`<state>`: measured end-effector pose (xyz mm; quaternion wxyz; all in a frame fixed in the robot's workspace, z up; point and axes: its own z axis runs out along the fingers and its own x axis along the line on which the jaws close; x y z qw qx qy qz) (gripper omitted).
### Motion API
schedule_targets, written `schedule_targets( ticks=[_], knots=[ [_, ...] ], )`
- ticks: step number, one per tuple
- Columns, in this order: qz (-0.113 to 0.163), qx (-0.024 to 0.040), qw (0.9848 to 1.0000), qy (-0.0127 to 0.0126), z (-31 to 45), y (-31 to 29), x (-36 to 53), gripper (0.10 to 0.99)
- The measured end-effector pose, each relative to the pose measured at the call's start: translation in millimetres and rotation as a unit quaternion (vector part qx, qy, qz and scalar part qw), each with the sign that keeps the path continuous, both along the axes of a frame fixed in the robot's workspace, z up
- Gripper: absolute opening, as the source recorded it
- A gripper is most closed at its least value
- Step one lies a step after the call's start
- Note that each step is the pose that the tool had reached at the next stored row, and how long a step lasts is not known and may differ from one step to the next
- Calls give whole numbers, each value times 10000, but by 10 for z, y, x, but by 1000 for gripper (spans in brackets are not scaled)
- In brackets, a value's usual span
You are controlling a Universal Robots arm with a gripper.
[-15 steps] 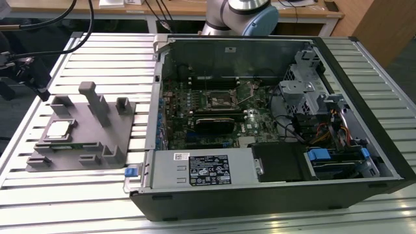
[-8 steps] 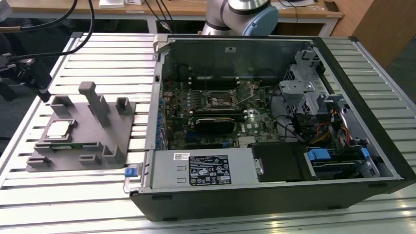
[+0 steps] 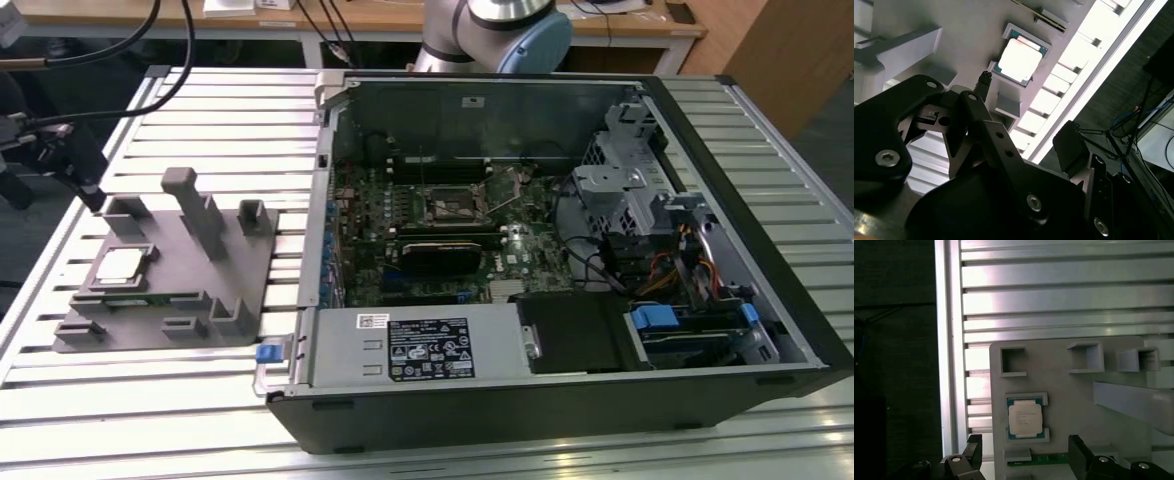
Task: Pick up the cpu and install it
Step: 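Pick up the cpu and move it towards the insertion slot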
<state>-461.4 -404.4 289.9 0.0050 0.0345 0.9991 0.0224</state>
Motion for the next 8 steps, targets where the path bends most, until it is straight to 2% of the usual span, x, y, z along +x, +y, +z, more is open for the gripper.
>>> schedule_targets(
  ticks=[8],
  knots=[
    [0,0,10000,-1,-32,0,0,776]
  ],
)
